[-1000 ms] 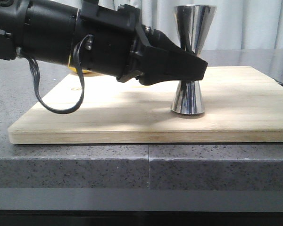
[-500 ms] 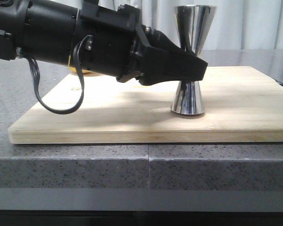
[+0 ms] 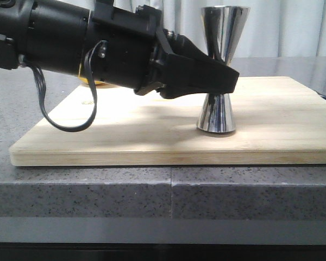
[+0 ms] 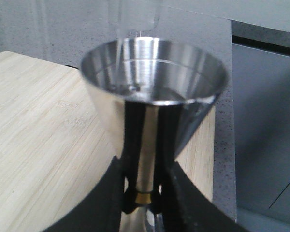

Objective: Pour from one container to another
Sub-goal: 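Tilt the beaker with the right gripper, pouring liquid into the jigger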

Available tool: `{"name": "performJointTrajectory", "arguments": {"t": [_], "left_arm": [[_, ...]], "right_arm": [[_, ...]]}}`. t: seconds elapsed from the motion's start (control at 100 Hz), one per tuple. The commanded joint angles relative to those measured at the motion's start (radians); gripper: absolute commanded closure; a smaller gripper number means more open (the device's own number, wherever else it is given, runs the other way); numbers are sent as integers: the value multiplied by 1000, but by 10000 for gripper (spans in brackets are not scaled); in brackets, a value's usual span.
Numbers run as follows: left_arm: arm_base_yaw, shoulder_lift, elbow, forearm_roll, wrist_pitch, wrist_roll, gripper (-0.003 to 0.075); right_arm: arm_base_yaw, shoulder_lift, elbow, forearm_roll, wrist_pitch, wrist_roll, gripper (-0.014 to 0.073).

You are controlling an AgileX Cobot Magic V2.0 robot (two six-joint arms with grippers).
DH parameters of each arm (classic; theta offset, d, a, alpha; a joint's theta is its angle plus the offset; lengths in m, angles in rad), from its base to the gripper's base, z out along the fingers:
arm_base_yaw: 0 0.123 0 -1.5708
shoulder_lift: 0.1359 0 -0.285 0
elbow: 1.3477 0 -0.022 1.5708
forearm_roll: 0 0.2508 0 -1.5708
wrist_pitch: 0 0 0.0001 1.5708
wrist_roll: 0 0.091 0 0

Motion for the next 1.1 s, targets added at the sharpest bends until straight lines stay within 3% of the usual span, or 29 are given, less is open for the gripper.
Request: {"name": "performJointTrajectory", "arguments": {"t": [0.0, 1.09], "left_arm": [[0, -54, -26, -45, -66, -6, 741], [0, -54, -26, -45, -66, -6, 741]], "right_arm": [[-2, -26, -38, -35, 4, -5, 354], [-2, -26, -38, -85, 6, -5, 354]]}}
